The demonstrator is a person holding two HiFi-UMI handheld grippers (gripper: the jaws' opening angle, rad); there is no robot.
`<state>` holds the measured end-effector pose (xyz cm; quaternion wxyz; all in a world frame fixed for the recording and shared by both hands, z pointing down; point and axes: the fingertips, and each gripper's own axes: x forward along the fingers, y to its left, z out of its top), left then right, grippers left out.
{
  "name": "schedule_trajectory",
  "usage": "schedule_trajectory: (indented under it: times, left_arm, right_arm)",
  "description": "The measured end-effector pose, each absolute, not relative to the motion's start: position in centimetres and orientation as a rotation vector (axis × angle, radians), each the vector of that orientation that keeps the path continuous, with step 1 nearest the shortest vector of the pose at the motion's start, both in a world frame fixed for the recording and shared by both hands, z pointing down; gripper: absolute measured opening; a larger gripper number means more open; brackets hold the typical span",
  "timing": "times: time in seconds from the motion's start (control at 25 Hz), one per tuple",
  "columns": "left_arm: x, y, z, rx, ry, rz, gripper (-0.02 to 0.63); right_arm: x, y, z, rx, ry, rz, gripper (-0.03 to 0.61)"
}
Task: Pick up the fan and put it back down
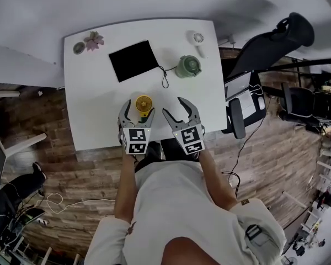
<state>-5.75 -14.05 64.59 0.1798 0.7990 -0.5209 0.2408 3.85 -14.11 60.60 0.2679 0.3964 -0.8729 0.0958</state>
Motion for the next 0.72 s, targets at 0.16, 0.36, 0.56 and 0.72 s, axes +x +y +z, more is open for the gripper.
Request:
schedule_trajectory:
  times: [0.16,0.36,0.56,0.72]
  left_arm:
    - [-6.6,-14.1,59.8,2.324,-1.546,0.582,0.379]
    - [-7.5,-13.6,54.3,2.417,-1.63,0.485,0.356]
    - [-8.2,-12.0,49.5,2.492,-1.691,0.39,0.345]
    - [-8.6,-10.4,46.7,2.525,-1.723,0.325,0.34]
  right_arm:
    - [3.4,-14.3,56.7,1.132,-2.411,0.163,0.278]
    - [3.0,-13.9,51.8,1.211,-2.469,0.049,0.278]
    - [3.2,-12.3,47.7,1.271,-2.51,-0.039,0.278]
    - [3.3,-10.8,45.3,1.296,-2.531,-0.095,0.273]
